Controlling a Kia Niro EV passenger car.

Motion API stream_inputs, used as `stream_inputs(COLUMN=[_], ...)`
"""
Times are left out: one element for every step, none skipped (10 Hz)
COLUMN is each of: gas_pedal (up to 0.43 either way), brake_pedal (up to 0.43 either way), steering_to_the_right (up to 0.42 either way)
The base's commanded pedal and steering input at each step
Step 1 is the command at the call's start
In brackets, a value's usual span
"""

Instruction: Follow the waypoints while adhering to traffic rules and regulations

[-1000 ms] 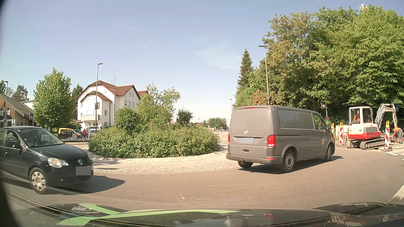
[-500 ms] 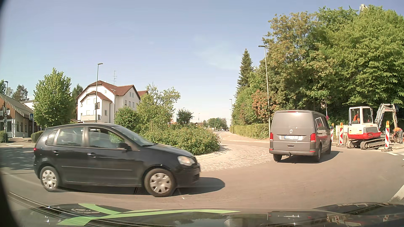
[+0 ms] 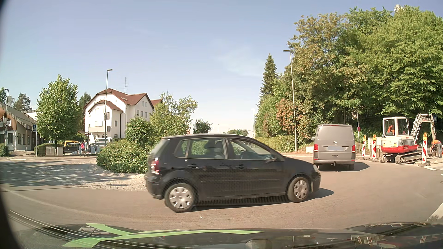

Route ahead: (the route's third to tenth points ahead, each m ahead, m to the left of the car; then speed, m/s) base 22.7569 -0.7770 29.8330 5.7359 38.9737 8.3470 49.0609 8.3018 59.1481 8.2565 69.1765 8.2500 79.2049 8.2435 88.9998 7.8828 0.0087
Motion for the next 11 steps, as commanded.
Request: stream_inputs(gas_pedal=[0.0, 0.0, 0.0, 0.0, 0.0, 0.0, 0.0, 0.0, 0.0, 0.0, 0.0], brake_pedal=[0.226, 0.226, 0.226, 0.226, 0.226, 0.226, 0.226, 0.226, 0.226, 0.226, 0.226], steering_to_the_right=[0.006, 0.006, 0.006, 0.006, 0.006, 0.007, 0.006, 0.006, 0.006, 0.006, 0.006])
